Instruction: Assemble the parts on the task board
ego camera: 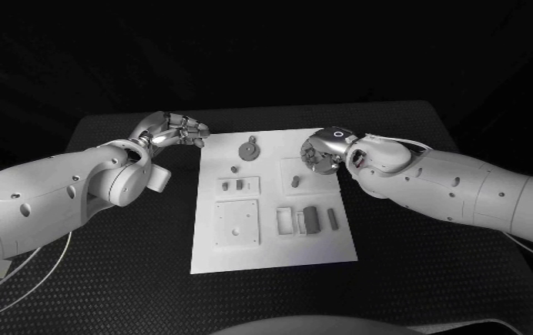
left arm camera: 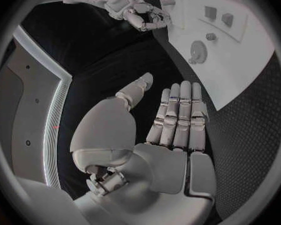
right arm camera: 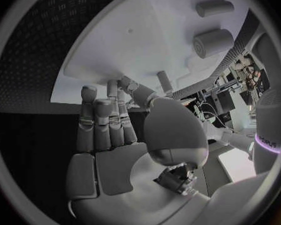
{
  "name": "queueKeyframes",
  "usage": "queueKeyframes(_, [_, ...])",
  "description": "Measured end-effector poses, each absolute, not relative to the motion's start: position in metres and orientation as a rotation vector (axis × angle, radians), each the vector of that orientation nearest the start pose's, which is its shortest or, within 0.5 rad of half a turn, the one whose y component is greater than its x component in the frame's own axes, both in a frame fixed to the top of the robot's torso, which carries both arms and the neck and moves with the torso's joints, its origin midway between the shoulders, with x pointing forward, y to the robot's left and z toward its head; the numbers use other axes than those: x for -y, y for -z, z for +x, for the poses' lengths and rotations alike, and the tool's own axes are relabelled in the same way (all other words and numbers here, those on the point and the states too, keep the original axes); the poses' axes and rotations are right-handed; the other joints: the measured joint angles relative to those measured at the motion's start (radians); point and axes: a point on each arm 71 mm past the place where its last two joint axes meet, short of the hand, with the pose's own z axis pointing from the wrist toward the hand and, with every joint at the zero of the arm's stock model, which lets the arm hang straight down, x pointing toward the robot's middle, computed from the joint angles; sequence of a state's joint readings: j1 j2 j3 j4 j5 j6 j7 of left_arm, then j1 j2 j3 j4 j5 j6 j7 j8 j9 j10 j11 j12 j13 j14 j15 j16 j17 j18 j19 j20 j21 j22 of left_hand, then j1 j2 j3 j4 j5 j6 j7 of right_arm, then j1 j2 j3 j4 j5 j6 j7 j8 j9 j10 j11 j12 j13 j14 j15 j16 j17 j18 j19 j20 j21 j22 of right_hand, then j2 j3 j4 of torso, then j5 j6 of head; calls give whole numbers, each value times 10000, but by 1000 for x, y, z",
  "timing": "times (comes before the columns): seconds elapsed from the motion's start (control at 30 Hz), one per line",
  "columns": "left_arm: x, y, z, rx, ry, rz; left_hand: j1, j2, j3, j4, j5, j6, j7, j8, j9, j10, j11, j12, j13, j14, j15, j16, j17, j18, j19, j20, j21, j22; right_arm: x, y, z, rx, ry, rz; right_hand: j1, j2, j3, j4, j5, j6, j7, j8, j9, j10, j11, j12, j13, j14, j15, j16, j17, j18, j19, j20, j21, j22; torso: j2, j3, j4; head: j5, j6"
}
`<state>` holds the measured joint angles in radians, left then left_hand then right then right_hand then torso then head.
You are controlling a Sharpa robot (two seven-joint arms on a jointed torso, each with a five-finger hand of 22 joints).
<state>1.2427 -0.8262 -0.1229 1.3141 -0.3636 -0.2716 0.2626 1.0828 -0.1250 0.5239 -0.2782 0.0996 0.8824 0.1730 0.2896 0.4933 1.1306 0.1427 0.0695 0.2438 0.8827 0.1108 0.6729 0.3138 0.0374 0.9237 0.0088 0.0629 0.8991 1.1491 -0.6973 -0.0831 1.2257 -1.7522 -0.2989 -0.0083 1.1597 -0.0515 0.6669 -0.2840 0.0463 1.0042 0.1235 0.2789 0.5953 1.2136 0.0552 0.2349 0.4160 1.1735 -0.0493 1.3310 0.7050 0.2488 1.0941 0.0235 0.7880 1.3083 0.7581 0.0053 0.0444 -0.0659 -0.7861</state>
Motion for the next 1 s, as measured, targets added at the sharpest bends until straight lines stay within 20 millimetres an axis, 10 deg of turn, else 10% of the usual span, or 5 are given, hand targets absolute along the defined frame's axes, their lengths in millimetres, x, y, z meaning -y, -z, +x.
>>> queueKeyframes(1.0, [-263, 202, 522, -16127, 11744, -8052, 0, 0, -28, -28, 0, -36, 36, 0, -18, -33, -35, 0, -30, 0, 0, -117, 91, 0, 0, 0, 0, -119, 208, 239, 505, -16169, -4434, -4500, -67, -69, 96, -43, -9, 208, -143, 128, 87, 407, -129, -105, -406, 273, -133, 0, -43, -17, 286, -110, 38, 0, -8, -7, 5, -54, 67])
